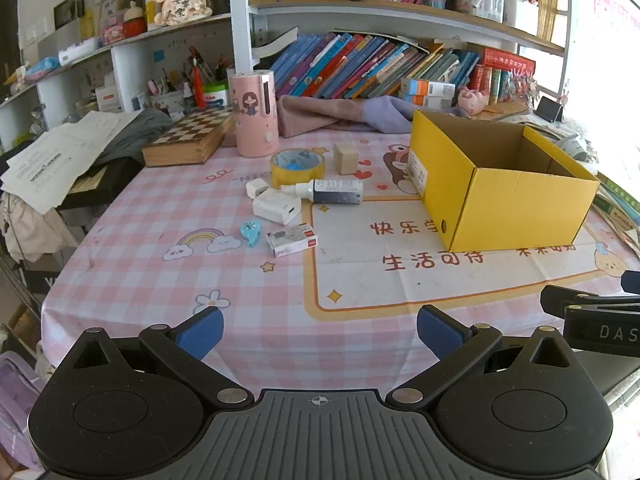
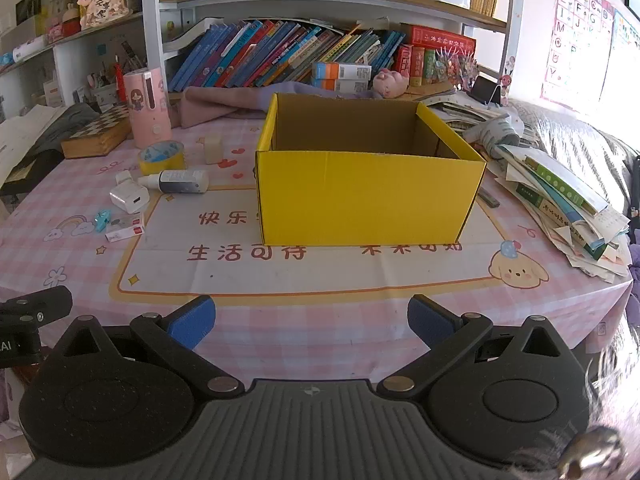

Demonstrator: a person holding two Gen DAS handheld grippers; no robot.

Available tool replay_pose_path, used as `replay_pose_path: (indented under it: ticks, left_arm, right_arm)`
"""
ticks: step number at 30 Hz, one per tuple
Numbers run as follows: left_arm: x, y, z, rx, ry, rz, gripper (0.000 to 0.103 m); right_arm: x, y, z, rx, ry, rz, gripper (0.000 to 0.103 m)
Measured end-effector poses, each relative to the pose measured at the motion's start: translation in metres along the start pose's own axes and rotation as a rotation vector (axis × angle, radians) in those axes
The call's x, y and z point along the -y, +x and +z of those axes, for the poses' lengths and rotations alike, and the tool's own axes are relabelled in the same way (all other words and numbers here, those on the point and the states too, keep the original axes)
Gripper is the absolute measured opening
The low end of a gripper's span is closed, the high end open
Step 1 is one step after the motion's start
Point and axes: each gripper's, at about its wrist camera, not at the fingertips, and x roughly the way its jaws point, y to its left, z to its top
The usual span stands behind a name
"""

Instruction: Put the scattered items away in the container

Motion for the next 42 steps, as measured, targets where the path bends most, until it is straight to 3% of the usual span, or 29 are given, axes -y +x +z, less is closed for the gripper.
replay_pose_path:
  ticks: [42]
  left_arm:
    - [-0.005, 0.01, 0.0, -0.025, -0.003, -0.004, 0.103]
  right_arm:
    - [0.0, 0.018, -0.001, -0.033, 0.007, 0.021, 0.103]
